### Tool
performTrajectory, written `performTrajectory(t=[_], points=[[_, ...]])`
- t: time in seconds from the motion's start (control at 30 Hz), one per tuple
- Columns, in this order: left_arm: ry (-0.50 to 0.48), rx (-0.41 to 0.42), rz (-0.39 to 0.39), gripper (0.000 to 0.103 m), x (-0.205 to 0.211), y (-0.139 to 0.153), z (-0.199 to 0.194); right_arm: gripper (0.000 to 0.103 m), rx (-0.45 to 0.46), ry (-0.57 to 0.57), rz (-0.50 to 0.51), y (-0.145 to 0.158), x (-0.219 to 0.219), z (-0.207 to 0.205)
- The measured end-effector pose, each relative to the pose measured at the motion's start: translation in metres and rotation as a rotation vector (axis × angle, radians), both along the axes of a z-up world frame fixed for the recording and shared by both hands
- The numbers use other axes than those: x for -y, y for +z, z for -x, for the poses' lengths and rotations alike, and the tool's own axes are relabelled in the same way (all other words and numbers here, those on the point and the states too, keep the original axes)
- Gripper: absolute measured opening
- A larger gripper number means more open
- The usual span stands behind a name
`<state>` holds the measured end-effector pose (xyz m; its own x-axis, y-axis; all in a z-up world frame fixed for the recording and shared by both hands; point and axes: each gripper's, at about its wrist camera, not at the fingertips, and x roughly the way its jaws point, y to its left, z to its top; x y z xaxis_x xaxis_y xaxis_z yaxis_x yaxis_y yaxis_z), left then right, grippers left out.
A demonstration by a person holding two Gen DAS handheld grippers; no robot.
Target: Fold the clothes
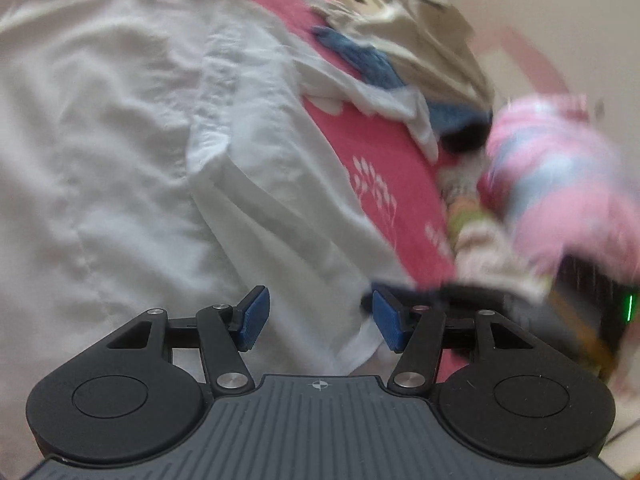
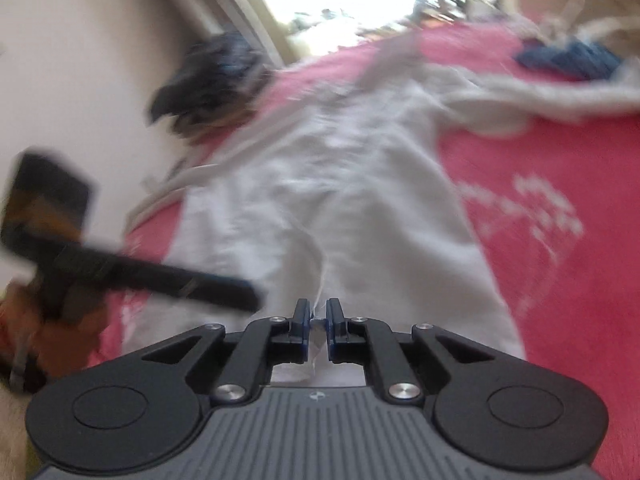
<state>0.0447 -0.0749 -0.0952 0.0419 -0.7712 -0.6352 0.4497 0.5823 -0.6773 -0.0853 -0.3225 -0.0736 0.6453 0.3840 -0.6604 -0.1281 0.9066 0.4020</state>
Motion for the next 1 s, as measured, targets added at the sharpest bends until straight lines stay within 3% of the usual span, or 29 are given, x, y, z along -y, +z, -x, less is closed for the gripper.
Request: performTrajectory(t=[0.17, 0.47, 0.7, 1.0], points=[[0.101, -0.151, 0.063, 0.057, -0.022, -0.01, -0.019, 0.009, 0.049, 0.105, 0.03, 0.007, -0.032, -0.003], [0.106, -0.268, 0.004, 0.054, -0.022, -0.033, -0.026, 0.009, 0.087, 0.258, 0.119, 0.003, -0.087, -0.002], [0.068, -0.295, -0.047, 0.037, -0.017, -0.043, -0.025, 0.01, 0.126, 0.328, 0.21, 0.002, -0.112, 0.001], [0.022, -0.295, -0.095, 0.02, -0.013, -0.045, -0.02, 0.011, 0.135, 0.33, 0.255, 0.003, -0.117, 0.003]])
